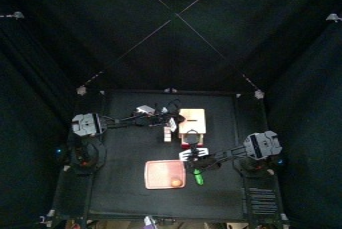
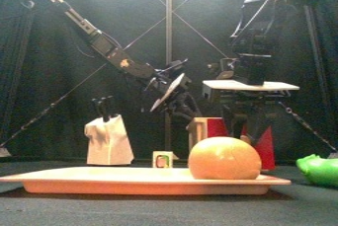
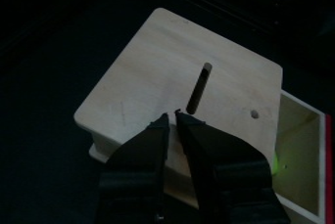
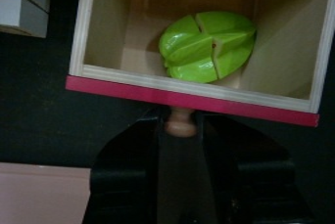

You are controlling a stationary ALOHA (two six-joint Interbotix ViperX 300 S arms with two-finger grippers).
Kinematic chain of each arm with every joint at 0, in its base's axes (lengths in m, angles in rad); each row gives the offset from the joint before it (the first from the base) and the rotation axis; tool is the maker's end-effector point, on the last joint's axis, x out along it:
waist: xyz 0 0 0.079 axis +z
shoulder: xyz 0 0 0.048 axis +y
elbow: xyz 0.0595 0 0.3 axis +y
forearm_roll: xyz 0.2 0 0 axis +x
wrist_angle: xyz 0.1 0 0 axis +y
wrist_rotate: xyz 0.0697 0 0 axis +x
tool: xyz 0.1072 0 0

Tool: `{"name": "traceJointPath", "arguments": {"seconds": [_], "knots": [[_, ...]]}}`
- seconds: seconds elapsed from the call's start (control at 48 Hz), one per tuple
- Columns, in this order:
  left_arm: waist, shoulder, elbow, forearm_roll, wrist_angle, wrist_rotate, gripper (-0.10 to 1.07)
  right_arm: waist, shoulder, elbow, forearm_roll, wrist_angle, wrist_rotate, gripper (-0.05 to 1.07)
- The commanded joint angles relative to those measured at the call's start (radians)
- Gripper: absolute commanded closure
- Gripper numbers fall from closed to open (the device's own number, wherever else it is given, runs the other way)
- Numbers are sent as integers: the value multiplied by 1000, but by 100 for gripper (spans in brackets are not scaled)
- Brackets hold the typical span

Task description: Open drawer

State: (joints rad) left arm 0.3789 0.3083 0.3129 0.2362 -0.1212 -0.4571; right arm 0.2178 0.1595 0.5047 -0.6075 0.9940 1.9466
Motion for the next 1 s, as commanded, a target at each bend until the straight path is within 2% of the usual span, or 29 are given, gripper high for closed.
{"name": "traceJointPath", "arguments": {"seconds": [0.0,0.458,0.562,0.771,0.979], "knots": [[8,-5,-6,-2,9,2,38,41,-28,-15,32,-8,0,71],[8,-5,-9,-2,9,0,38,40,-21,-8,35,-3,-5,67],[9,-5,-9,-2,9,2,38,41,-20,-9,34,-3,-5,61],[9,-5,-6,-2,9,0,38,48,-25,-18,41,-2,-5,37],[8,-5,-5,-2,9,0,38,71,-55,-26,44,0,-5,28]]}}
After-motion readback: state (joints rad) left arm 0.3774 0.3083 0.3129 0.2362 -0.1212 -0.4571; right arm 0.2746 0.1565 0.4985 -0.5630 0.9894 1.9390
